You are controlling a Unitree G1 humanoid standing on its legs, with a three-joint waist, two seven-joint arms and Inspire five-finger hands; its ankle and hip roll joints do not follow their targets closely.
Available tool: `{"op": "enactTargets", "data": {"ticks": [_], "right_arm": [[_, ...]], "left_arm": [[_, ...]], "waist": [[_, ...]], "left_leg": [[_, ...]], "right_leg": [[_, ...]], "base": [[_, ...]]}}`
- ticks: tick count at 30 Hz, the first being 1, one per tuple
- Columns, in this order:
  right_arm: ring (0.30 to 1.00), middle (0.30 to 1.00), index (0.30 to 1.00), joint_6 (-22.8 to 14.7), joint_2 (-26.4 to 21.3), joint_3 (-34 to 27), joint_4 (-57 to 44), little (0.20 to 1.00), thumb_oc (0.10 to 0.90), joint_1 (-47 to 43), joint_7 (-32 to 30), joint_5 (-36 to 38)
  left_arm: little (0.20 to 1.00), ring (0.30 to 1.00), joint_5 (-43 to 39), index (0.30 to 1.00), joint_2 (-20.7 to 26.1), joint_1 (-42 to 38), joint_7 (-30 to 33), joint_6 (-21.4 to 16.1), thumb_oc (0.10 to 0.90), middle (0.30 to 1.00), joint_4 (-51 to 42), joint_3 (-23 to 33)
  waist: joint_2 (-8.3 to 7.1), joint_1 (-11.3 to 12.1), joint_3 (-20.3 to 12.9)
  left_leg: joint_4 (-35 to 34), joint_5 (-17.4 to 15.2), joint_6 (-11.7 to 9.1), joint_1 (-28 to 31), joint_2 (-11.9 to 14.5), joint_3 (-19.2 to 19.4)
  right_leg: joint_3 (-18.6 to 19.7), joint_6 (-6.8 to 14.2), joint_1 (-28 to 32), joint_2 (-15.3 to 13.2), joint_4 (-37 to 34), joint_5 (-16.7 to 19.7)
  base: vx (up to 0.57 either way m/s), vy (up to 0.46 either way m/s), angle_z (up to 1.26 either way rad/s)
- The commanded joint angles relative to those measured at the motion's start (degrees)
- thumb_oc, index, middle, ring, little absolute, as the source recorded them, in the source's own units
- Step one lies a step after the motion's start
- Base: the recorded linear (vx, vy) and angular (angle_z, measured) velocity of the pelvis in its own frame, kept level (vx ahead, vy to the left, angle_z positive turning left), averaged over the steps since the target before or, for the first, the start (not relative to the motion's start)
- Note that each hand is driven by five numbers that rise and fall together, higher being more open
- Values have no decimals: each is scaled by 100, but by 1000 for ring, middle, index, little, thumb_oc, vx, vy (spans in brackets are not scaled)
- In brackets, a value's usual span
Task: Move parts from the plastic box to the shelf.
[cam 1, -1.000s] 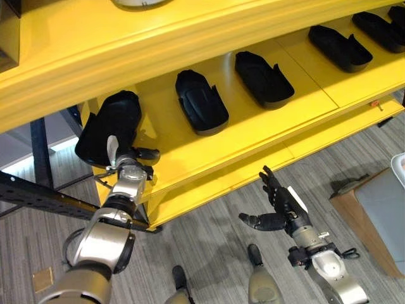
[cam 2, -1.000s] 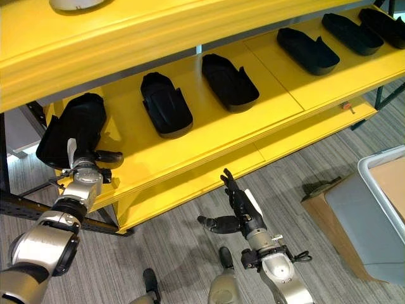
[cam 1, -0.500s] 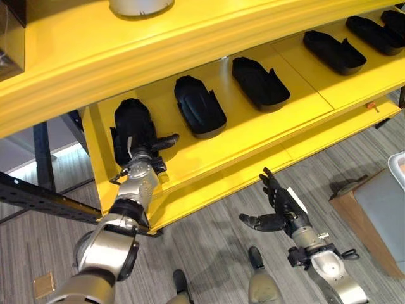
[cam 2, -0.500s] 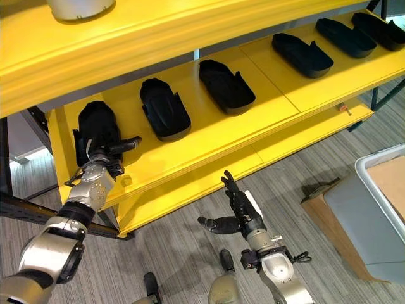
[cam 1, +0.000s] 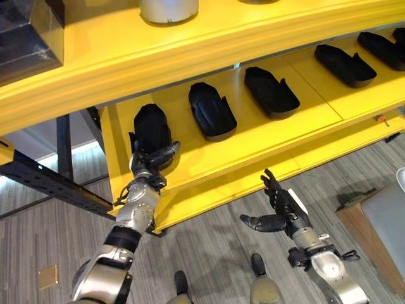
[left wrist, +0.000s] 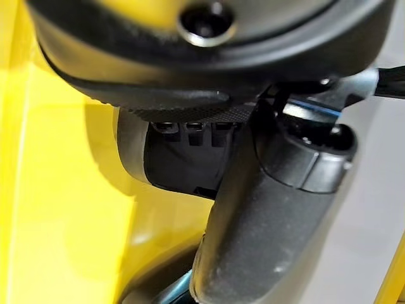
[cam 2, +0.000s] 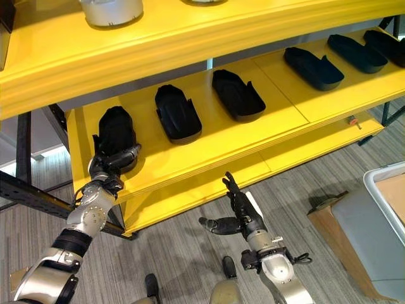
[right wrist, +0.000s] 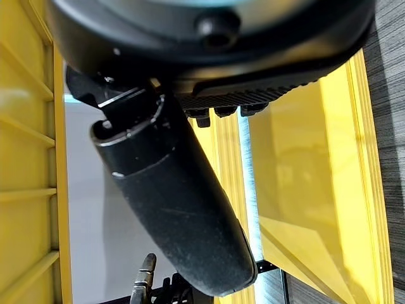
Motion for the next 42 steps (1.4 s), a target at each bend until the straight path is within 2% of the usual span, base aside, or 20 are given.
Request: {"op": "enactTargets", "data": {"ticks": [1,9,24,42], "right_arm": [[1000,1000,1000,-444,71,-346,-817,1000,900,-90,-15,-47],[1000,1000,1000,-411,64,-355,-807,1000,900,-17,26,-42],[1000,1000,1000,-364,64,-405,-855,1000,900,27,-9,-3],[1000,1000,1000,-382,76,-417,-867,1000,900,35,-104,46]], "left_arm": [[1000,1000,21,1000,265,-621,-83,-630,900,1000,144,292],[1000,1000,-21,1000,197,-340,-58,-615,900,1000,165,529],[1000,1000,-171,1000,-435,327,-23,-635,900,1000,63,765],[1000,1000,-214,1000,-834,301,-73,-744,900,1000,-443,256]], "waist": [[-144,50,-469],[-181,77,-501],[-227,131,-483],[-226,80,-449]], "left_leg": [[23,-377,83,460,125,141],[21,-385,85,479,112,130],[30,-360,79,493,124,93],[41,-340,85,486,132,76]], "right_leg": [[-117,-52,193,-66,174,-351],[-139,-60,246,-68,161,-361],[-187,-100,331,-53,150,-376],[-187,-119,311,-22,216,-411]], "base": [[0,0,0],[0,0,0],[0,-2,1],[0,-1,0]]}}
